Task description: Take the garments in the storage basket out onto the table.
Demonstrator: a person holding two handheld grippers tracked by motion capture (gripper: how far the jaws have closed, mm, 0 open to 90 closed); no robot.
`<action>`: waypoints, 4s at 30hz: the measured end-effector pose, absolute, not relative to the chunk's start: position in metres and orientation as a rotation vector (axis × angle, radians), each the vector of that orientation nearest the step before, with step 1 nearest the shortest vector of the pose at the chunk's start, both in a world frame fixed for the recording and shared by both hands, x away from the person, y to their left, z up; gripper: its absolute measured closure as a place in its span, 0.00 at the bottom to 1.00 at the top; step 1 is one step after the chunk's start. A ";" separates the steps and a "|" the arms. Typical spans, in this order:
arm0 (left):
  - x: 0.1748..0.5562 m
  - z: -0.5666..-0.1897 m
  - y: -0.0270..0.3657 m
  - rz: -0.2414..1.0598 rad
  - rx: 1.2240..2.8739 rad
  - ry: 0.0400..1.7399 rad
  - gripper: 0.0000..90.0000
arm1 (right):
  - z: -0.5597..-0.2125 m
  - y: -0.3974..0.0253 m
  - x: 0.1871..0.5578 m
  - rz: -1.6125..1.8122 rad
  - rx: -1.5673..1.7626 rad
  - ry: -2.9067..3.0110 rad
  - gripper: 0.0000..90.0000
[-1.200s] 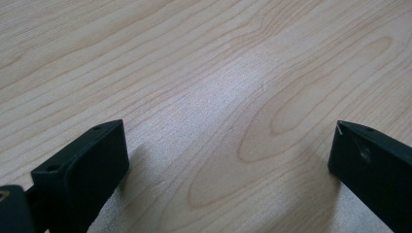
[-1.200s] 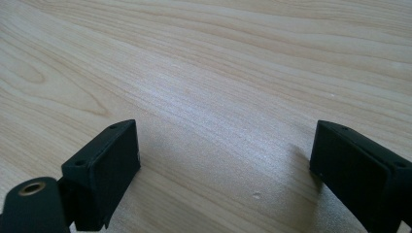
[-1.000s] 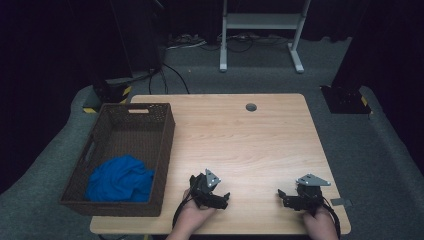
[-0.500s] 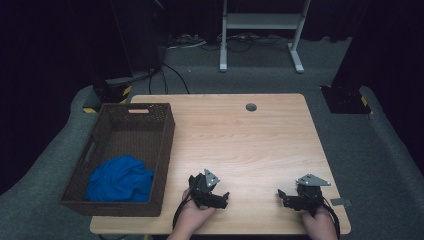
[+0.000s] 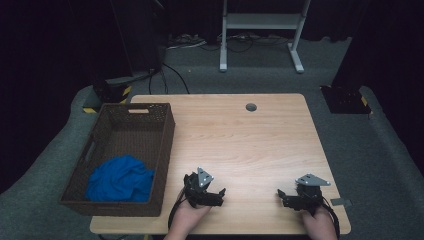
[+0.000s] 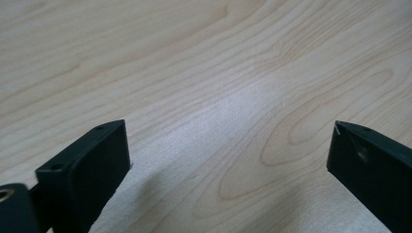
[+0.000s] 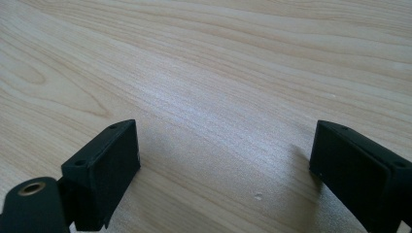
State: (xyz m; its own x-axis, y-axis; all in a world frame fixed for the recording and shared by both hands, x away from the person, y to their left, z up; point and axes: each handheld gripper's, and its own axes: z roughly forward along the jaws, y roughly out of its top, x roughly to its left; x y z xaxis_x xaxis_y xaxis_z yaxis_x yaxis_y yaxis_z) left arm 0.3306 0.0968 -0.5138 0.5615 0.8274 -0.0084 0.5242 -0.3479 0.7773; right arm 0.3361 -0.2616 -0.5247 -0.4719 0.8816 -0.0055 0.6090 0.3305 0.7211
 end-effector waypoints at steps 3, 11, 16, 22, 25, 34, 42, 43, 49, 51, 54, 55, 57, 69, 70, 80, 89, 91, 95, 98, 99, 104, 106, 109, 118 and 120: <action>0.328 -0.509 0.099 0.524 2.024 1.065 0.04 | -0.525 -0.262 0.336 0.934 1.316 2.204 0.12; 0.323 -0.497 0.103 0.553 1.995 1.020 0.04 | -0.525 -0.262 0.336 0.934 1.315 2.204 0.12; 0.321 -0.494 0.102 0.572 1.986 0.991 0.04 | -0.525 -0.262 0.336 0.934 1.315 2.204 0.12; 0.318 -0.488 0.101 0.593 1.975 0.946 0.04 | -0.525 -0.262 0.336 0.935 1.316 2.204 0.12; 0.317 -0.486 0.103 0.590 1.959 0.932 0.04 | -0.525 -0.262 0.336 0.935 1.316 2.204 0.12; 0.313 -0.475 0.108 0.600 1.896 0.909 0.06 | -0.525 -0.262 0.336 0.934 1.315 2.204 0.12; 0.313 -0.473 0.109 0.602 1.881 0.904 0.05 | -0.525 -0.262 0.336 0.934 1.315 2.204 0.12; 0.313 -0.473 0.109 0.602 1.881 0.904 0.05 | -0.525 -0.262 0.336 0.934 1.315 2.204 0.12; 0.308 -0.464 0.109 0.647 1.859 0.894 0.00 | -0.525 -0.261 0.336 0.934 1.314 2.203 0.12; 0.307 -0.462 0.110 0.649 1.859 0.890 0.00 | -0.525 -0.261 0.336 0.933 1.314 2.203 0.12; 0.305 -0.459 0.109 0.657 1.856 0.878 0.00 | -0.525 -0.261 0.336 0.934 1.314 2.204 0.12; 0.303 -0.457 0.109 0.660 1.853 0.873 0.00 | -0.525 -0.261 0.336 0.933 1.314 2.204 0.12; 0.302 -0.455 0.109 0.664 1.848 0.864 0.00 | -0.525 -0.261 0.336 0.933 1.314 2.204 0.12; 0.293 -0.436 0.114 0.572 1.775 0.819 0.00 | -0.525 -0.261 0.336 0.934 1.313 2.204 0.12; 0.292 -0.436 0.114 0.568 1.767 0.817 0.00 | -0.525 -0.261 0.336 0.934 1.313 2.204 0.12; 0.285 -0.422 0.121 0.547 1.735 0.804 0.00 | -0.525 -0.261 0.336 0.935 1.308 2.208 0.12; 0.281 -0.409 0.130 0.551 1.736 0.862 0.01 | -0.525 -0.261 0.336 0.935 1.308 2.208 0.12; 0.280 -0.405 0.134 0.556 1.733 0.883 0.02 | -0.525 -0.261 0.336 0.935 1.308 2.208 0.12; 0.278 -0.400 0.141 0.583 1.726 0.896 0.02 | -0.525 -0.261 0.336 0.935 1.308 2.209 0.12; 0.277 -0.396 0.148 0.600 1.722 0.906 0.02 | -0.525 -0.261 0.336 0.936 1.309 2.208 0.12; 0.276 -0.395 0.150 0.604 1.720 0.906 0.02 | -0.525 -0.261 0.336 0.936 1.309 2.208 0.12; 0.275 -0.392 0.164 0.654 1.722 0.937 0.02 | -0.525 -0.261 0.336 0.936 1.309 2.208 0.12; 0.275 -0.392 0.169 0.668 1.722 0.952 0.02 | -0.525 -0.261 0.336 0.935 1.308 2.209 0.12; 0.275 -0.392 0.177 0.697 1.720 0.972 0.03 | -0.525 -0.261 0.336 0.936 1.309 2.208 0.12; 0.276 -0.392 0.202 0.753 1.702 1.051 0.04 | -0.525 -0.261 0.336 0.935 1.308 2.209 0.12; 0.276 -0.392 0.205 0.757 1.700 1.057 0.05 | -0.525 -0.261 0.336 0.935 1.308 2.208 0.12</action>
State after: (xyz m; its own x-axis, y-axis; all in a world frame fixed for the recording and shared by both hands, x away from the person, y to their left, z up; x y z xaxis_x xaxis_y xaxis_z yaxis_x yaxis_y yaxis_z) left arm 0.2757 0.2052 -0.3923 0.4318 0.9018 0.0166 0.3060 -0.1637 0.9379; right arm 0.3359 -0.2612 -0.5248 -0.4776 0.8785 -0.0077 0.6058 0.3357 0.7213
